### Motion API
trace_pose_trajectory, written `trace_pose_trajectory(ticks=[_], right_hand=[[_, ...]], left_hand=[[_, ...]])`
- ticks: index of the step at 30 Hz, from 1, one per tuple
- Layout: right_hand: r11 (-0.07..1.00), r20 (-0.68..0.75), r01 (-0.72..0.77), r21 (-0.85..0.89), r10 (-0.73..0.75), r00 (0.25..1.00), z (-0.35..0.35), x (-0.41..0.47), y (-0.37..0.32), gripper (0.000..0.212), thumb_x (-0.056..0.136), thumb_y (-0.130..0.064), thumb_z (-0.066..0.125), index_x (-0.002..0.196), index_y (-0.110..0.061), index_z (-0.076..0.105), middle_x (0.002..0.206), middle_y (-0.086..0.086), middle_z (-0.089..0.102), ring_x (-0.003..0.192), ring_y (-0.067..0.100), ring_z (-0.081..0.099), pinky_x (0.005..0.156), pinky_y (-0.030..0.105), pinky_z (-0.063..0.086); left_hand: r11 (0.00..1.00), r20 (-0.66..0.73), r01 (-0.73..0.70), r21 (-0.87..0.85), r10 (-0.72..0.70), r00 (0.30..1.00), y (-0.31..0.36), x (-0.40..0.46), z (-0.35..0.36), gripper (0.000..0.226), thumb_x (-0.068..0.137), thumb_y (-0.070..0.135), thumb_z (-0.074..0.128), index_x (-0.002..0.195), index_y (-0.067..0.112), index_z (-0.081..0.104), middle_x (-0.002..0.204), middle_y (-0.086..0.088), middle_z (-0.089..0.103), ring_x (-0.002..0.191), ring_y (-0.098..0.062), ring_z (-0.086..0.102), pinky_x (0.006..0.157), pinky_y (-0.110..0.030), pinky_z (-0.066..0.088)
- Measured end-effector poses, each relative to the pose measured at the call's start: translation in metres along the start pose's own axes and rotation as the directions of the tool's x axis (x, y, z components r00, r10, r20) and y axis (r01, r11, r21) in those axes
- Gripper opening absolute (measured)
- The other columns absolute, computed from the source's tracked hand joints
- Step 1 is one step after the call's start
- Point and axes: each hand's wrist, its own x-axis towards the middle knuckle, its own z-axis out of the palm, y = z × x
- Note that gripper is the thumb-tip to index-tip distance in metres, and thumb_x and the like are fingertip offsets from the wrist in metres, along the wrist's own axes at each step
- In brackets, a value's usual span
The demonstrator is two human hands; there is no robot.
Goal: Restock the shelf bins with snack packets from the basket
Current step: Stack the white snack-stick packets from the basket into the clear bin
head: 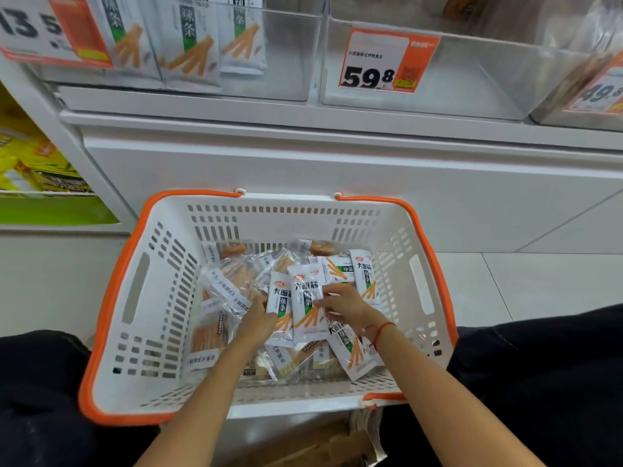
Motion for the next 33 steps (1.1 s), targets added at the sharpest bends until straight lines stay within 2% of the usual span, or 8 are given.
trace_pose_trajectory(ticks=[4, 7, 14, 17, 21, 26, 30, 33], right_hand=[[0.988, 0.027, -0.016, 0.152, 0.012, 1.000, 0.006, -0.001, -0.013, 0.007, 0.089, -0.008, 0.062, 0.089, -0.015, 0.061, 0.076, 0.001, 0.063, 0.066, 0.008, 0.058, 0.062, 0.017, 0.050], [0.998, -0.071, 0.044, 0.039, -0.041, 0.997, 0.025, 0.004, -0.011, 0.025, 0.082, -0.002, 0.070, 0.107, -0.005, 0.063, 0.086, 0.012, 0.068, 0.062, 0.013, 0.061, 0.065, 0.027, 0.055], [0.973, -0.067, 0.075, -0.218, -0.091, 0.994, 0.016, -0.003, -0.027, 0.030, 0.084, -0.008, 0.069, 0.112, -0.004, 0.061, 0.089, 0.009, 0.064, 0.069, 0.016, 0.063, 0.061, 0.023, 0.058], [0.660, -0.169, -0.113, -0.743, -0.022, 0.985, -0.018, -0.005, -0.014, 0.019, 0.084, -0.011, 0.063, 0.100, -0.007, 0.053, 0.095, 0.010, 0.059, 0.083, 0.023, 0.058, 0.083, 0.037, 0.056], [0.377, -0.130, -0.184, -0.908, 0.164, 0.978, -0.008, -0.012, 0.021, 0.048, 0.084, -0.028, 0.069, 0.124, -0.008, 0.050, 0.122, 0.009, 0.059, 0.111, 0.025, 0.058, 0.097, 0.036, 0.048], [0.431, -0.083, -0.144, -0.891, 0.158, 0.984, -0.004, -0.008, 0.026, 0.052, 0.085, -0.025, 0.067, 0.129, -0.006, 0.048, 0.112, 0.009, 0.061, 0.108, 0.026, 0.061, 0.090, 0.035, 0.051], [0.572, 0.013, -0.131, -0.810, 0.241, 0.970, -0.020, -0.011, -0.001, 0.028, 0.085, -0.007, 0.063, 0.108, -0.005, 0.047, 0.081, 0.005, 0.059, 0.062, 0.012, 0.051, 0.052, 0.018, 0.043], [0.695, 0.178, -0.012, -0.719, 0.200, 0.964, -0.028, -0.011, -0.027, 0.037, 0.088, -0.012, 0.063, 0.121, -0.004, 0.048, 0.100, 0.014, 0.067, 0.066, 0.015, 0.051, 0.057, 0.020, 0.041]], left_hand=[[0.992, 0.042, -0.017, -0.129, 0.022, 0.999, 0.009, -0.002, 0.001, 0.030, 0.090, 0.004, 0.053, 0.118, 0.013, 0.047, 0.113, -0.002, 0.060, 0.099, -0.017, 0.058, 0.087, -0.037, 0.048], [0.961, 0.038, 0.008, -0.276, 0.003, 0.999, 0.017, -0.004, 0.004, 0.022, 0.099, 0.011, 0.037, 0.112, 0.006, 0.053, 0.099, -0.015, 0.065, 0.076, -0.018, 0.067, 0.066, -0.030, 0.056], [0.968, -0.057, -0.010, -0.249, -0.005, 0.998, 0.009, 0.000, 0.002, 0.048, 0.100, 0.019, 0.036, 0.144, 0.011, 0.019, 0.135, -0.008, 0.048, 0.111, -0.024, 0.052, 0.095, -0.039, 0.042], [0.943, -0.116, -0.010, -0.332, -0.030, 0.993, 0.012, -0.003, -0.001, 0.048, 0.101, 0.013, 0.037, 0.144, 0.009, 0.016, 0.124, -0.007, 0.046, 0.105, -0.021, 0.048, 0.085, -0.032, 0.037], [0.914, -0.150, 0.040, -0.403, -0.109, 0.983, 0.010, 0.005, 0.000, 0.049, 0.099, 0.011, 0.043, 0.142, 0.002, 0.020, 0.126, -0.011, 0.047, 0.116, -0.028, 0.049, 0.085, -0.032, 0.036], [0.908, -0.119, 0.079, -0.412, -0.140, 0.983, 0.005, 0.010, 0.002, 0.045, 0.099, 0.010, 0.038, 0.141, 0.001, 0.024, 0.126, -0.014, 0.052, 0.104, -0.027, 0.055, 0.072, -0.030, 0.043], [0.907, -0.134, 0.051, -0.418, -0.118, 0.984, 0.009, 0.003, -0.002, 0.035, 0.100, 0.010, 0.035, 0.133, 0.004, 0.026, 0.120, -0.014, 0.050, 0.102, -0.026, 0.051, 0.076, -0.035, 0.045], [0.893, -0.170, 0.021, -0.450, -0.109, 0.979, 0.009, 0.001, -0.007, 0.044, 0.100, 0.013, 0.036, 0.141, 0.005, 0.020, 0.127, -0.010, 0.045, 0.108, -0.025, 0.046, 0.087, -0.037, 0.038]])
